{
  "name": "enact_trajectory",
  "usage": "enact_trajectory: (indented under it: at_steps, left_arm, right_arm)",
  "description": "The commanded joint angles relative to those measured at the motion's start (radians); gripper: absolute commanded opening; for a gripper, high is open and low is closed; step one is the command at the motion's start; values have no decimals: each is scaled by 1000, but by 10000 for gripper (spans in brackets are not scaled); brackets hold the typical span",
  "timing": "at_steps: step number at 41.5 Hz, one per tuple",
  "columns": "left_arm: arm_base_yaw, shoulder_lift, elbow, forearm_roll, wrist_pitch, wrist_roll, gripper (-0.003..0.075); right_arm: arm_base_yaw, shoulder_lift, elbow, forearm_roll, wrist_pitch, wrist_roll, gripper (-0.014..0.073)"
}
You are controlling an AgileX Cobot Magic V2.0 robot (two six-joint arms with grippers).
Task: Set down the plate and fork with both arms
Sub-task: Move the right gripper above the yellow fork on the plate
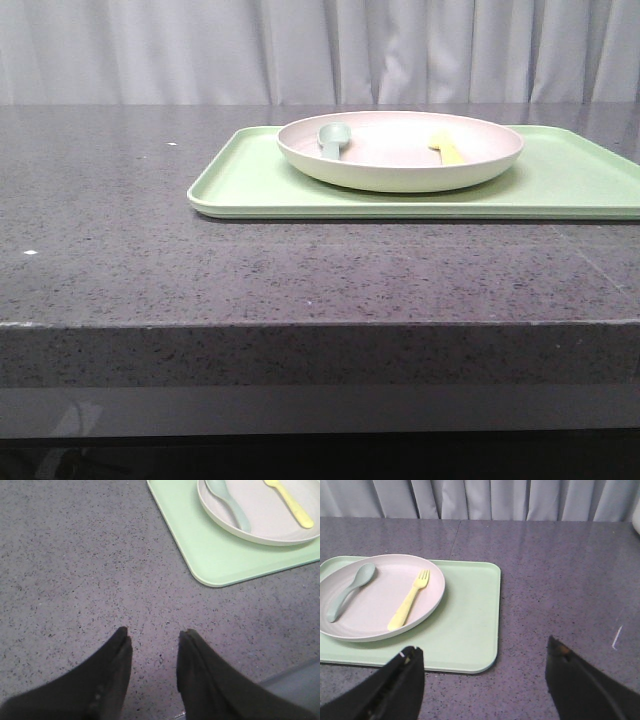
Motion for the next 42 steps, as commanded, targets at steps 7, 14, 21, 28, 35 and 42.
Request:
enact_trajectory:
  at_steps: [7,14,21,28,35,42]
  left_arm:
    - [3,-7,-27,-5,-36,-13,230]
    - [3,-7,-27,-5,-36,-13,230]
    - [3,-7,-27,-5,-36,-13,230]
    - [3,-7,-27,-5,-36,-13,230]
    - [3,-7,-27,-5,-36,-13,230]
    - [3,-7,-27,-5,-36,-13,230]
  right_arm:
    - [22,162,-211,80,154,-109,517]
    - [81,308,-322,224,284,-306,500]
    - [196,457,-423,271,335,-374,459]
    - [294,611,-530,236,353,-374,363]
    - [329,757,-647,222,334,-374,299]
    - [330,852,-715,227,239,-374,299]
